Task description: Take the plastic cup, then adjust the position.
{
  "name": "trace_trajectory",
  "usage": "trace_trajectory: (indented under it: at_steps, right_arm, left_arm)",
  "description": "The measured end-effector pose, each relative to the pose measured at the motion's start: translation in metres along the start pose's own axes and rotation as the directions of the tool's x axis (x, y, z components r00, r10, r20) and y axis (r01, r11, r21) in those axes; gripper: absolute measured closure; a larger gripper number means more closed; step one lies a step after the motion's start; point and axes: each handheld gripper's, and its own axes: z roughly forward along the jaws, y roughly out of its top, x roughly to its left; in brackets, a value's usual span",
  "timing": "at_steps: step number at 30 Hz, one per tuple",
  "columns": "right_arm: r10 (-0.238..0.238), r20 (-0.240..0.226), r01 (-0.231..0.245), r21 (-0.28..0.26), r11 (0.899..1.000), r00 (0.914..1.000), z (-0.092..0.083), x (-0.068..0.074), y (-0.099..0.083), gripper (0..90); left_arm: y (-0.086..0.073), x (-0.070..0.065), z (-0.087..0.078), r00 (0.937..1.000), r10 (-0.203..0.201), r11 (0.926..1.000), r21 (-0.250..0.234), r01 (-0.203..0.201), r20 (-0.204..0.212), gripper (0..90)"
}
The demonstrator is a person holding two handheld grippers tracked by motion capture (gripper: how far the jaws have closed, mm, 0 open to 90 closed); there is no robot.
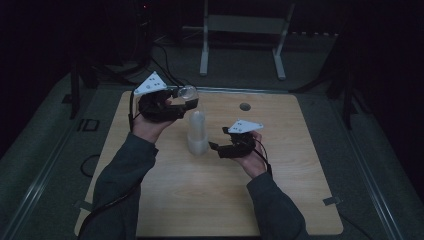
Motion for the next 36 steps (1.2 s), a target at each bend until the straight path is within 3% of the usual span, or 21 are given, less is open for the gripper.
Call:
trace_trajectory:
  at_steps: [26,36]
  right_arm:
    - [0.009,-0.016,-0.008,0.001,1.0,0.9998,-0.013,0.001,-0.006,22.0]
    - [-0.043,-0.023,0.043,0.005,0.999,0.9988,-0.018,0.008,-0.004,21.3]
  left_arm:
    - [-0.012,-0.007,-0.019,0.9966,-0.012,0.9997,-0.018,0.014,0.081,41.0]
    - [-0.022,-0.01,-0.018,0.9941,0.001,0.9999,0.01,-0.002,0.109,41.1]
